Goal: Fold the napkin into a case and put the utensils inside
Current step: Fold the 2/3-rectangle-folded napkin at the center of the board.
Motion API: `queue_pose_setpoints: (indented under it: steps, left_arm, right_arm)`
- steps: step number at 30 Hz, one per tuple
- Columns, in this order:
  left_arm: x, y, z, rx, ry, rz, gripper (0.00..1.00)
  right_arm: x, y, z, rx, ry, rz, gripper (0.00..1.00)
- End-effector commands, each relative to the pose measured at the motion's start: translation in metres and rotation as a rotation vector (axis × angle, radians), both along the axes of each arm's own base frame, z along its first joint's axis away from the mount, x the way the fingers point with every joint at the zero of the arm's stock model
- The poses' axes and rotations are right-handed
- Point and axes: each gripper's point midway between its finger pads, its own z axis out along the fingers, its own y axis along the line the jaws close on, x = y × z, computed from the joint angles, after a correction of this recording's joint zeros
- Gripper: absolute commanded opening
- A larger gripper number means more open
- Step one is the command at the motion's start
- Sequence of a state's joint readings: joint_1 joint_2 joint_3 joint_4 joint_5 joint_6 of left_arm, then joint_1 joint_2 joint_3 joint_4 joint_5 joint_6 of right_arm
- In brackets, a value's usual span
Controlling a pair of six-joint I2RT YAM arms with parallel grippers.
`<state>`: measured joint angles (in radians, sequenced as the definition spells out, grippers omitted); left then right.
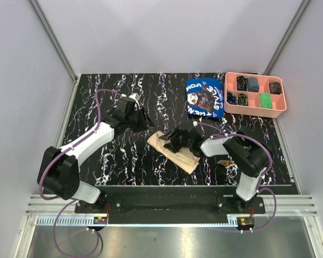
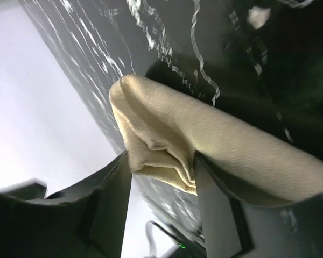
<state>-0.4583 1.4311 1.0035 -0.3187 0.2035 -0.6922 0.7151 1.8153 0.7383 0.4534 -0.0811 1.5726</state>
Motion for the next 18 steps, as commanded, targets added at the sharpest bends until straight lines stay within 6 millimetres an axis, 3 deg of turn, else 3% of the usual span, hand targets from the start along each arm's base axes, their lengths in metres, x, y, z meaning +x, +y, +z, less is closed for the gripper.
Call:
queue_pose_setpoints:
  steps: [1, 9, 11, 12, 13, 14, 18]
  left_arm:
    - [0.007, -0.007, 0.002, -0.021, 0.006, -0.028, 0.41]
    - [0.01, -0.004, 0.007, -0.018, -0.009, -0.018, 0.41]
    - [0.01, -0.003, 0.008, -0.015, -0.011, -0.019, 0.41]
    - [0.009, -0.004, 0.007, -0.017, -0.009, -0.023, 0.41]
    - [0.007, -0.005, 0.005, -0.023, 0.001, -0.029, 0.4]
    - [0.007, -0.007, 0.005, -0.031, 0.003, -0.033, 0.39]
    - [-0.009, -0.02, -0.003, -0.056, 0.031, -0.079, 0.32]
  right_arm:
    - [-0.017, -0.007, 0.006, -0.167, -0.089, 0.217, 0.59]
    - [-0.021, -0.013, 0.058, -0.217, -0.325, 0.402, 0.7]
    - [-0.022, -0.027, 0.061, -0.242, -0.326, 0.412, 0.71]
    - [-0.022, -0.033, 0.072, -0.223, -0.35, 0.422, 0.71]
    - [-0.025, -0.043, 0.067, -0.219, -0.336, 0.424, 0.72]
    - [-0.016, -0.058, 0.07, -0.214, -0.339, 0.397, 0.72]
    - [-0.022, -0.08, 0.067, -0.182, -0.322, 0.47, 0.65]
